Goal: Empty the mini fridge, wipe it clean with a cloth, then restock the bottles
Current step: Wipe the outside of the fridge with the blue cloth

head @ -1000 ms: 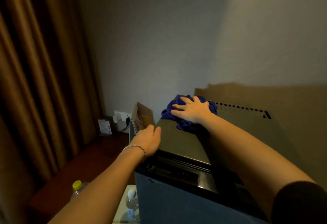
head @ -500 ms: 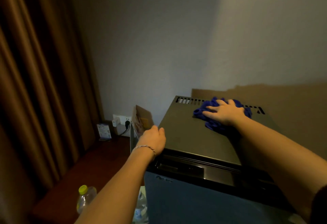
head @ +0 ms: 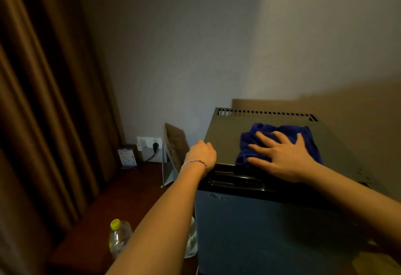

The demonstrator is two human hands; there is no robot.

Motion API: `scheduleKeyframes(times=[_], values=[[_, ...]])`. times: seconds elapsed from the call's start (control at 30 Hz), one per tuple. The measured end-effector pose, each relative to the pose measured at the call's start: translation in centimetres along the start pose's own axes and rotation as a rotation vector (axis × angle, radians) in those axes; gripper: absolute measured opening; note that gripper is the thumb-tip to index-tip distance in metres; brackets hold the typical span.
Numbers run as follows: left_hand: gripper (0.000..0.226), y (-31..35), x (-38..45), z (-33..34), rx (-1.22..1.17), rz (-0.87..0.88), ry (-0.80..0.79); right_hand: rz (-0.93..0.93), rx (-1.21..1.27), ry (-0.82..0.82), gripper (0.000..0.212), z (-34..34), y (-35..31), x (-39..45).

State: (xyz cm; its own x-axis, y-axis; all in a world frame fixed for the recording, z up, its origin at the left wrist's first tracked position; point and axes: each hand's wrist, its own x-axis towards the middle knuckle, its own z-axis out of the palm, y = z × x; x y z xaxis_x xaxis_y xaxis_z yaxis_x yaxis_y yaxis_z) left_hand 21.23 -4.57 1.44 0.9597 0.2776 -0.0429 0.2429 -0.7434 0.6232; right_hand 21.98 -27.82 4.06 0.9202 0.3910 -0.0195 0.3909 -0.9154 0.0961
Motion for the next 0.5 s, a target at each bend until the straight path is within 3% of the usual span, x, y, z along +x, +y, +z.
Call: scheduleKeyframes(times=[0.17,0.33,0.5], values=[[0.044,-0.1,-0.1,-0.1,-0.046,-0.011,-0.002,-0.089,0.009,0.063,0.082,0.5,-4.3,-1.2],[0.043,0.1,0.0,0.1,-0.008,-0.004,0.017,-0.087,0.096,0.084,0.069,0.8,-3.9,-1.4],[0.053,-0.1,0.4,0.6,0.067,0.188,0.007,-0.025,0.15,0.043,0.072,0.5,-0.6,-2.3]])
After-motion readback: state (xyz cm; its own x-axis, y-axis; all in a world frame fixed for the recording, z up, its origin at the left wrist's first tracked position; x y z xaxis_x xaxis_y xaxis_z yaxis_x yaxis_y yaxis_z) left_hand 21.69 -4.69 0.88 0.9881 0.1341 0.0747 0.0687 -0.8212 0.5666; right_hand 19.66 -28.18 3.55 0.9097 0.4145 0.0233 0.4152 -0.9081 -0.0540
